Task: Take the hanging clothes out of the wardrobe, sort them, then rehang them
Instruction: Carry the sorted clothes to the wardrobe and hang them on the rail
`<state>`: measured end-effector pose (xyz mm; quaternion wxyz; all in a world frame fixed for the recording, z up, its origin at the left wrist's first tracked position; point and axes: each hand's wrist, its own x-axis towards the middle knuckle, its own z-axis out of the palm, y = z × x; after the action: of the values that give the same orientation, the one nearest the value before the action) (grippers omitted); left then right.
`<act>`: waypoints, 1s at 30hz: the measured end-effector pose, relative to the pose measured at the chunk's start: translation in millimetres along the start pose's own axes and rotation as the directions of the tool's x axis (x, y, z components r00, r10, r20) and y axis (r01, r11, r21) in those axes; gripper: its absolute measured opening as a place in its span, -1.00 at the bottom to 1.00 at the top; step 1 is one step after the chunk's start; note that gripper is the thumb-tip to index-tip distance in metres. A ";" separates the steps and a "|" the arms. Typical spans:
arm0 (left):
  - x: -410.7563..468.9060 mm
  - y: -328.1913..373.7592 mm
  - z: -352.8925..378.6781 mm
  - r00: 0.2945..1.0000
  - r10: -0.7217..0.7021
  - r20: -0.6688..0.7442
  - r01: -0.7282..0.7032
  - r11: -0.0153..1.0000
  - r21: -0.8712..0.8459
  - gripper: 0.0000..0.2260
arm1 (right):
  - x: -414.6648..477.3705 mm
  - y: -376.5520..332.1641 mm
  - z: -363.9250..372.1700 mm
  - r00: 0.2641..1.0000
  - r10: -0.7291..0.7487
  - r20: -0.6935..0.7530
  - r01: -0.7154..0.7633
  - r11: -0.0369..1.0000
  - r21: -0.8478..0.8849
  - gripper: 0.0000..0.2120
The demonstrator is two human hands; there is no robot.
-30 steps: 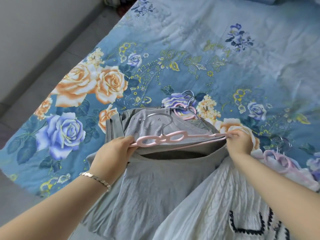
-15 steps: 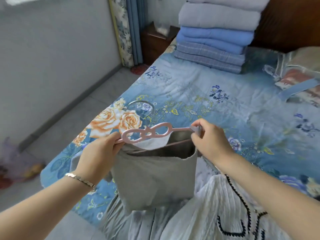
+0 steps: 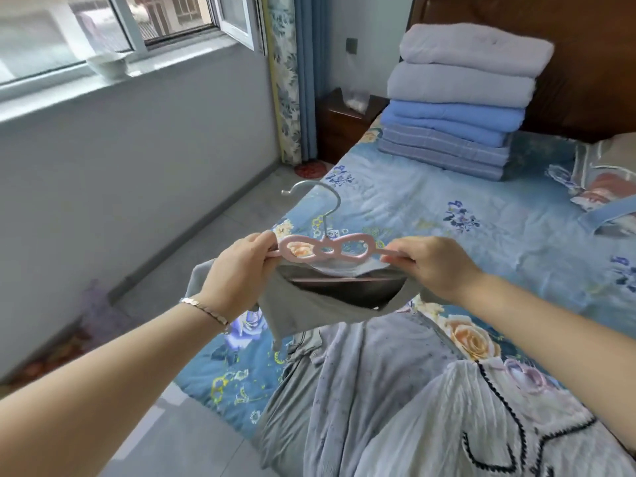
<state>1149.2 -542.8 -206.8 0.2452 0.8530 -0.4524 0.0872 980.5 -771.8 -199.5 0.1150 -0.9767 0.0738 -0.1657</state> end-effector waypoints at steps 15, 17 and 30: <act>-33.5 -19.1 -41.2 0.906 -0.374 0.197 0.311 0.905 0.288 -0.70 | -28.5 -22.2 -24.2 0.910 0.357 0.209 -0.409 0.855 0.320 -0.89; -51.2 -9.6 -45.6 0.841 -0.444 0.310 0.315 0.866 0.388 -0.79 | -28.4 -27.2 -24.8 0.904 0.344 0.253 -0.418 0.831 0.367 -0.81; -209.5 107.0 -80.4 0.521 -0.839 0.156 0.727 0.533 0.434 -0.88 | -55.7 -104.3 -41.7 0.908 -0.174 0.382 0.005 0.915 0.404 -0.82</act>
<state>947.4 -400.4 -178.7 0.0346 0.9924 -0.0278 -0.1152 925.3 -669.5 -152.3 0.3142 -0.9484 -0.0327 0.0261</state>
